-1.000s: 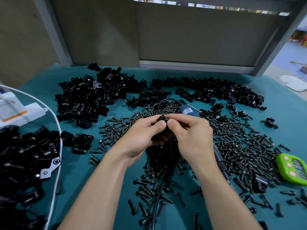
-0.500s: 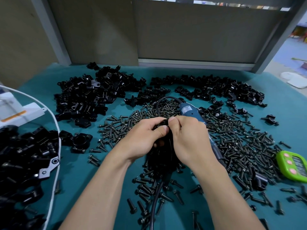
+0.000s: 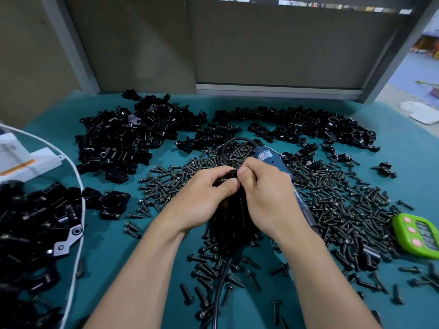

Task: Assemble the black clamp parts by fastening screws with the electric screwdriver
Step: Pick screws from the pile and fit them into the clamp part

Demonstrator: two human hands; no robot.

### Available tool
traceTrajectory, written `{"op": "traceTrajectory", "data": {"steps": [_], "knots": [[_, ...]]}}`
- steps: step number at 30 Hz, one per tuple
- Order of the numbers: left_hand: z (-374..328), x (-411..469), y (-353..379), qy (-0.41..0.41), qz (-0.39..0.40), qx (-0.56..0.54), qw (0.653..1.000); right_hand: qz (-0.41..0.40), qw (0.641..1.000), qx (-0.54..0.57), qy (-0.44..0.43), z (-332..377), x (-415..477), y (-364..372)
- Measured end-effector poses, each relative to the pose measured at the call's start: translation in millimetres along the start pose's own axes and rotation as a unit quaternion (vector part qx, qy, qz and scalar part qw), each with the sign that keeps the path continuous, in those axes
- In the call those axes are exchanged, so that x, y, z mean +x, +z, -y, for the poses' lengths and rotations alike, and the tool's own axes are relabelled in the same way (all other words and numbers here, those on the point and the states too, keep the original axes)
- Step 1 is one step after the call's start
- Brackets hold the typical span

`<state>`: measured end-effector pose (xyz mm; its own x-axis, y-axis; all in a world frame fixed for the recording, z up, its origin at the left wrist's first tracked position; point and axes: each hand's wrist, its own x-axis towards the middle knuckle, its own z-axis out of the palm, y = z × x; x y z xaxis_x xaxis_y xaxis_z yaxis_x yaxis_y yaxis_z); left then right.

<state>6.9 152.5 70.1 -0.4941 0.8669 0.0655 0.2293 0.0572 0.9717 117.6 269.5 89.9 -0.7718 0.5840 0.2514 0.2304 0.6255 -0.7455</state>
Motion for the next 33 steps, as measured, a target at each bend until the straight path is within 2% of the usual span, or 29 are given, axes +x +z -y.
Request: {"op": "traceTrajectory", "data": {"steps": [4, 10, 14, 19, 28, 31, 33], "knots": [[0, 1, 1, 0.005, 0.003, -0.005, 1.000, -0.009, 0.999, -0.045, -0.001, 1, -1, 3], [-1, 1, 1, 0.018, 0.006, -0.033, 0.999, -0.011, 0.999, -0.035, 0.018, 2, 1, 2], [1, 2, 3, 0.013, 0.019, -0.043, 0.999, 0.000, 0.999, 0.007, 0.032, 1, 0, -1], [5, 3, 0, 0.001, -0.006, -0.011, 1.000, 0.025, 0.999, 0.035, -0.008, 1, -1, -5], [3, 5, 3, 0.029, -0.006, 0.007, 1.000, -0.027, 0.999, -0.024, 0.025, -2, 2, 1], [2, 5, 2, 0.039, -0.020, 0.015, 0.999, -0.028, 0.999, 0.019, 0.008, -1, 0, -6], [2, 4, 1, 0.042, -0.029, 0.015, 0.999, 0.001, 0.999, 0.037, -0.016, 0, -1, -12]]}}
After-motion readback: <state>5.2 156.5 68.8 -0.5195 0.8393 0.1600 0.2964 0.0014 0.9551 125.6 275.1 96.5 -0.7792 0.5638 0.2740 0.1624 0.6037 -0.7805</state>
